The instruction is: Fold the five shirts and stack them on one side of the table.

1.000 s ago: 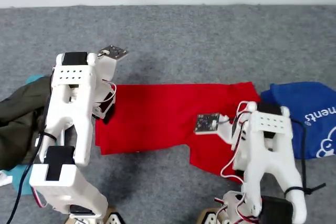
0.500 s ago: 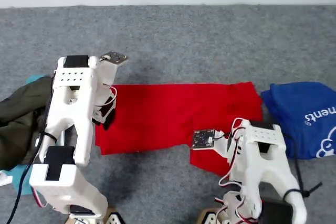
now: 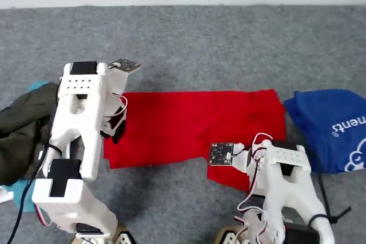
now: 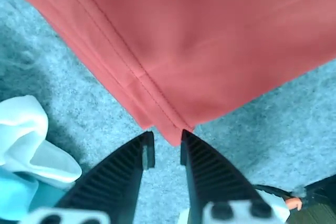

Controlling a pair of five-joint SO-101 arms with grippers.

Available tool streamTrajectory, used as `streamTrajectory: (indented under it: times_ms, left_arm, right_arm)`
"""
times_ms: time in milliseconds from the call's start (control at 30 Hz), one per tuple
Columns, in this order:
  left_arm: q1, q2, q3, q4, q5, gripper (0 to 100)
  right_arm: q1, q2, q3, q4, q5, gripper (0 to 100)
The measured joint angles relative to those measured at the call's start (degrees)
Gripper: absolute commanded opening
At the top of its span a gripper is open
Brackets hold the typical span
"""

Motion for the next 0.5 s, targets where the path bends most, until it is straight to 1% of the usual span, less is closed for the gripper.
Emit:
streamTrajectory:
  times_ms: [67,300,500]
  left_arm:
    - [0.0,0.0,0.0,0.0,0.0,9]
    - [0.0,0.0,0.0,0.0,0.0,9]
    - [0.0,0.0,0.0,0.0,0.0,9]
  right_arm:
    - [-0.09,0.35,-1.49,0.53,0.0,2.4]
    - [-0.09,1.14,-12.31,9.67,-0.09,1.0]
    - [-0.35,1.14,-14.77,10.81,-0.26,0.9]
